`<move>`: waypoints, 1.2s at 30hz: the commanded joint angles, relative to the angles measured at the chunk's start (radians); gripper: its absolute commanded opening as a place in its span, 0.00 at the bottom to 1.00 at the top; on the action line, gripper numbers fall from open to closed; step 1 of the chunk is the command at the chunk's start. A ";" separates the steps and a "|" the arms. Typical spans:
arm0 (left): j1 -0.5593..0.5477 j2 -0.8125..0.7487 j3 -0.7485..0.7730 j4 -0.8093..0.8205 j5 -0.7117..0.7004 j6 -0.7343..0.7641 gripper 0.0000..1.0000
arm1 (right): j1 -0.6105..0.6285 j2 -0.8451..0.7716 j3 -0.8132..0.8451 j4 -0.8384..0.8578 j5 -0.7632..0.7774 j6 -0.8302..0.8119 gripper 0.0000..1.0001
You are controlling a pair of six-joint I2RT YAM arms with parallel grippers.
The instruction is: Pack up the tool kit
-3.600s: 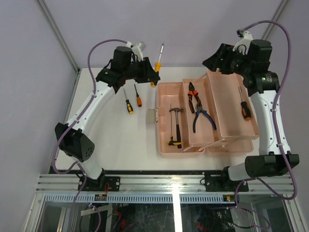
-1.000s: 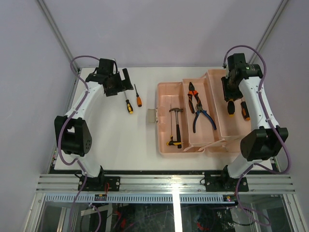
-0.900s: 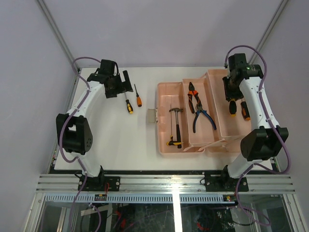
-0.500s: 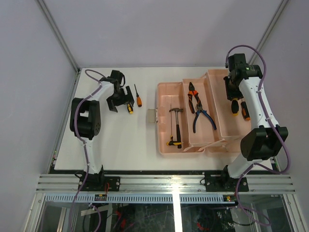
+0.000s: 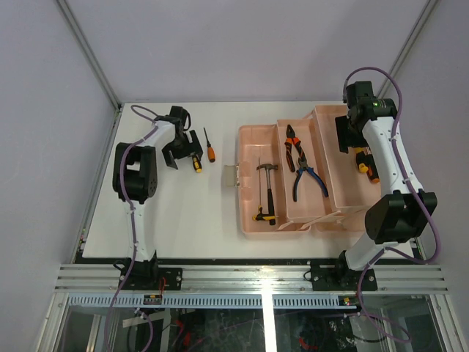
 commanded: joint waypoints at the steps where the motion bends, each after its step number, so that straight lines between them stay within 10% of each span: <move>1: 0.008 0.043 0.051 -0.008 -0.041 -0.002 0.96 | -0.003 -0.039 0.031 0.009 0.029 -0.008 0.73; 6: 0.008 0.076 0.074 -0.001 -0.038 0.005 0.72 | -0.003 -0.056 0.115 -0.004 -0.006 0.004 0.74; 11: 0.008 0.074 0.080 0.004 -0.018 0.010 0.01 | -0.003 -0.066 0.215 -0.033 -0.024 0.008 0.74; 19: 0.023 -0.120 0.117 0.039 0.240 0.028 0.00 | -0.002 -0.120 0.281 0.025 -0.393 0.080 0.76; 25: 0.022 -0.276 0.164 0.260 0.619 -0.030 0.00 | 0.007 -0.191 -0.016 0.396 -0.904 0.305 0.76; 36: -0.030 -0.354 0.014 0.952 0.923 -0.503 0.00 | 0.242 -0.159 -0.170 0.883 -0.978 0.594 0.74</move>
